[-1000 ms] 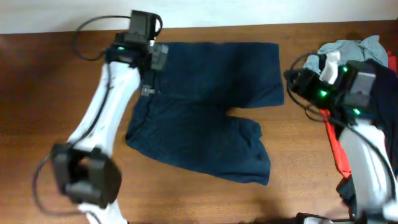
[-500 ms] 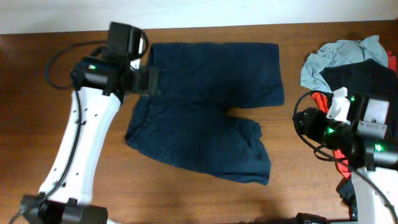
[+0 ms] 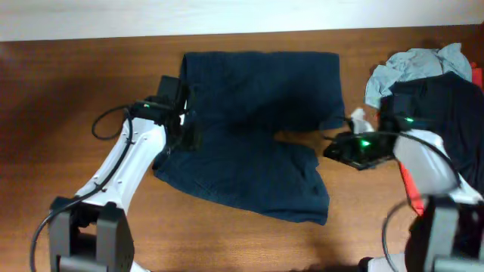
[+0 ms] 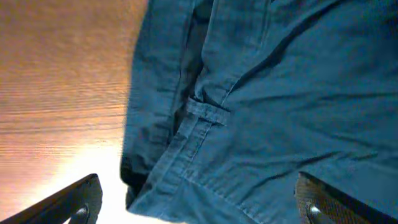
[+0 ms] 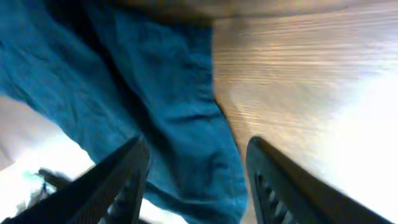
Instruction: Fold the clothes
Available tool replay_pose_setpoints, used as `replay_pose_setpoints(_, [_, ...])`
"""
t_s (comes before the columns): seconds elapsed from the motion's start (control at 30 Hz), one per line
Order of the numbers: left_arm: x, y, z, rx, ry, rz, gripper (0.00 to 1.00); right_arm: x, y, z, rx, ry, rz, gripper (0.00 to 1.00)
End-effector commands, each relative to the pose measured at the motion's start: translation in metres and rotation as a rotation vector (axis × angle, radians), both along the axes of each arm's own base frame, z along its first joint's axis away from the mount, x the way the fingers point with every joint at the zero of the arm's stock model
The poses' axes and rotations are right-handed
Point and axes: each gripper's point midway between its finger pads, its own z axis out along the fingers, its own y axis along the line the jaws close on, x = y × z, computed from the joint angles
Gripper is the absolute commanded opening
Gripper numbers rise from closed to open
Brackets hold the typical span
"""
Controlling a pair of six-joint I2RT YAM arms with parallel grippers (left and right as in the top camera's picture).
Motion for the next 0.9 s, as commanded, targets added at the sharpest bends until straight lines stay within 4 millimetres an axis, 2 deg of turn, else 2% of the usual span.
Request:
replay_pose_setpoints(0.0, [-0.006, -0.004, -0.018, -0.037, 0.037, 0.016, 0.98, 0.010, 0.021, -0.016, 0.024, -0.007, 0.046, 0.54])
replay_pose_setpoints(0.17, [-0.010, -0.007, -0.031, -0.054, 0.056, 0.012, 0.98, 0.016, 0.023, -0.035, -0.013, 0.031, 0.013, 0.53])
replay_pose_setpoints(0.47, [-0.008, -0.007, -0.051, -0.049, 0.073, 0.013, 0.99, 0.012, 0.032, -0.042, -0.051, 0.044, 0.048, 0.56])
replay_pose_setpoints(0.67, [-0.005, -0.008, -0.066, -0.048, 0.078, 0.012, 0.99, 0.009, 0.020, -0.052, -0.160, 0.075, 0.021, 0.57])
replay_pose_setpoints(0.73, [-0.005, -0.008, -0.066, -0.048, 0.080, 0.012, 0.98, 0.009, 0.020, -0.052, -0.160, 0.075, 0.021, 0.56])
replay_pose_setpoints(0.8, [-0.005, -0.008, -0.066, -0.048, 0.079, 0.012, 0.99, 0.009, 0.021, -0.052, -0.158, 0.077, 0.016, 0.48])
replay_pose_setpoints(0.87, [-0.005, -0.008, -0.066, -0.049, 0.077, 0.012, 0.98, 0.010, 0.022, -0.051, -0.147, 0.078, 0.006, 0.46])
